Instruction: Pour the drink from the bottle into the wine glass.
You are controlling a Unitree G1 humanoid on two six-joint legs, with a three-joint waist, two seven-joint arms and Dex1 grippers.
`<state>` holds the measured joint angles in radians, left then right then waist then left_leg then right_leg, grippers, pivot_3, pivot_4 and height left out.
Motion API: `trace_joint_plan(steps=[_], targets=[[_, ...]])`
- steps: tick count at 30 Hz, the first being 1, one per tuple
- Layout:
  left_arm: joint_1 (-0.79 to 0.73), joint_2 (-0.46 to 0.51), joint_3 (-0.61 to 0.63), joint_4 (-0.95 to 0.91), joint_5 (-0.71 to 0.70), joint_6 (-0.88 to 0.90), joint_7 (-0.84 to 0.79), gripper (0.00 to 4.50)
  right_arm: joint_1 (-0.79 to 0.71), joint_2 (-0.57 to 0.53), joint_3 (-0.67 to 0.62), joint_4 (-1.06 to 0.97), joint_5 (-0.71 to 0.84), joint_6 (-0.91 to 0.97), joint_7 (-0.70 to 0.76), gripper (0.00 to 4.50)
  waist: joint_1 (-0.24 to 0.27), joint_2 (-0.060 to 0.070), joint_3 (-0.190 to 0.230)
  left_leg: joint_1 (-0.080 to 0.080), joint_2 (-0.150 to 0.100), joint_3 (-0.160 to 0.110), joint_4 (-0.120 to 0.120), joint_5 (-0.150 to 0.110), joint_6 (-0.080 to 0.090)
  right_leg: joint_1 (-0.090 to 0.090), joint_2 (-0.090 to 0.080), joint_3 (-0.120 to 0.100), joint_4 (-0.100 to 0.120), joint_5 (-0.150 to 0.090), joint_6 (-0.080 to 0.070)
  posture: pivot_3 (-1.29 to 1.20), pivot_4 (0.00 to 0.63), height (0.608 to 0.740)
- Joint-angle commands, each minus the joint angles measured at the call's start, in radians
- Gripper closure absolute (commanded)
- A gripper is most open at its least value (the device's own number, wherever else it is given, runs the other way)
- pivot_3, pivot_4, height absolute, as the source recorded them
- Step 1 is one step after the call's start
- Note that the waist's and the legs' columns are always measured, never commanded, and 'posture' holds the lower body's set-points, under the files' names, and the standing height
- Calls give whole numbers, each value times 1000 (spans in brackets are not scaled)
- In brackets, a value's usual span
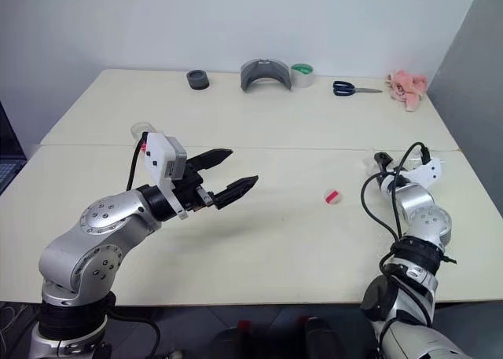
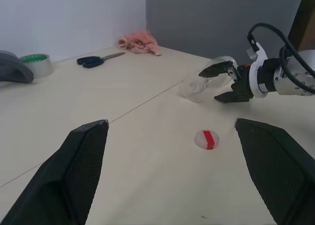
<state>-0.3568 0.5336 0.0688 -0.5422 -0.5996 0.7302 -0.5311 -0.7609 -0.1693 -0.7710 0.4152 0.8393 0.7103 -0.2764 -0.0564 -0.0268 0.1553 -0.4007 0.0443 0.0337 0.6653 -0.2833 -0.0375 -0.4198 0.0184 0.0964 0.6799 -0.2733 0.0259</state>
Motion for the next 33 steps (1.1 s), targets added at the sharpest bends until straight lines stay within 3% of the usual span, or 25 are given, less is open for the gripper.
trace_joint_plan(steps=[1, 18, 29, 33], targets=[[-3, 0, 6, -27, 4, -21, 7, 27, -50, -46, 13, 67, -21, -79, 34, 0, -1, 0, 0, 0, 0, 0, 0, 0, 0, 0, 0, 0, 0, 0, 0, 0, 150, 740], [-8, 7, 3, -21, 15, -24, -7, 27, -240, -187, 52, 620, -140, -389, 186, 0, -2, 0, 0, 0, 0, 0, 0, 0, 0, 1, 0, 0, 0, 0, 0, 0, 150, 740], [-27, 10, -5, 0, 24, -28, -20, 27, -296, -219, 32, 791, -150, -467, 205, 0, -2, 0, 0, 1, 0, 0, 0, 0, 0, 2, 0, 0, -1, 0, 0, 0, 150, 740], [-27, 13, -2, 0, 26, -28, -19, 0, -298, -216, 22, 803, -140, -474, 206, 923, -2, 0, 0, 1, 0, 0, 1, 0, 0, 2, 0, 0, -1, 0, 0, 0, 150, 740]])
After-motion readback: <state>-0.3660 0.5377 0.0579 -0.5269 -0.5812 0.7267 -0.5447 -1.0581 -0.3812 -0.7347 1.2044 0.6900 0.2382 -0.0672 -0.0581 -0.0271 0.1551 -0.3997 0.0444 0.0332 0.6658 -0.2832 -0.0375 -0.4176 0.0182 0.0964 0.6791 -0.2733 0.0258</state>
